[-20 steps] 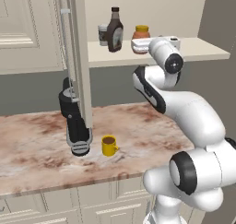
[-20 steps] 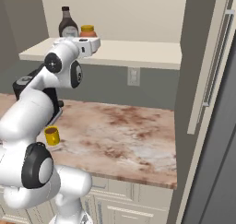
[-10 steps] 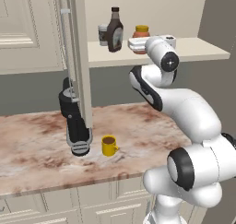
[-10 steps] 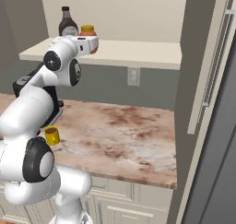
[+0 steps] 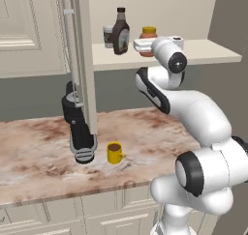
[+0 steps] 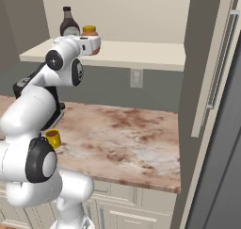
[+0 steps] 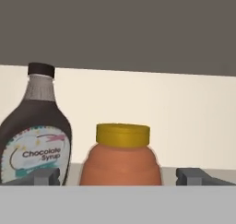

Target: Pick the syrup bottle and honey bottle from the cabinet and place them next to the mug.

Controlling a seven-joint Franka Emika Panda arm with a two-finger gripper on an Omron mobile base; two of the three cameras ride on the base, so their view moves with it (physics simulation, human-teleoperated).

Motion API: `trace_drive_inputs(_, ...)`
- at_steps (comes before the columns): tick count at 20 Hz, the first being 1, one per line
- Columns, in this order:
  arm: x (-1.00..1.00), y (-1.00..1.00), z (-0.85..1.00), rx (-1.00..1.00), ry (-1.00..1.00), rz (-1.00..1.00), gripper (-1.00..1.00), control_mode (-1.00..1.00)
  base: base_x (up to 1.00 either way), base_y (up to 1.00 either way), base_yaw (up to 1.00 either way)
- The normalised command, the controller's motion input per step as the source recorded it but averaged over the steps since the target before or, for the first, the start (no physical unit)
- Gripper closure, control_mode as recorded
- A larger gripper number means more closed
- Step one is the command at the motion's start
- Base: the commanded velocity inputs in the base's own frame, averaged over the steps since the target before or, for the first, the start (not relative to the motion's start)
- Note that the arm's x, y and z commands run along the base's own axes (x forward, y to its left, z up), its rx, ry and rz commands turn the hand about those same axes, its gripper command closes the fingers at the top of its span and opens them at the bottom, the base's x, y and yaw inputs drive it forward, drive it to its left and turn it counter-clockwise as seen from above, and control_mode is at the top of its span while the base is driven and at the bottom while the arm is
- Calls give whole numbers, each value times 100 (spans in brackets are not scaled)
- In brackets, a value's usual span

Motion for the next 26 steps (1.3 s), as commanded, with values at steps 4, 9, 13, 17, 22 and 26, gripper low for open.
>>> trace_drive_inputs(4, 38, 0, 6, 0, 6, 0, -100, -100, 0, 0, 0)
trace_drive_inputs(9, 13, 0, 1, 0, 3, 0, -100, -100, 0, 0, 0)
trace_drive_inputs(13, 9, 0, 0, 0, 0, 0, -100, -100, 0, 0, 0)
trace_drive_inputs(17, 13, 0, 0, 0, 0, 0, -100, -100, 0, 0, 0)
trace_drive_inputs(22, 4, 0, 0, 0, 0, 0, -100, -100, 0, 0, 0)
trace_drive_inputs(26, 10, 0, 0, 0, 0, 0, -100, -100, 0, 0, 0)
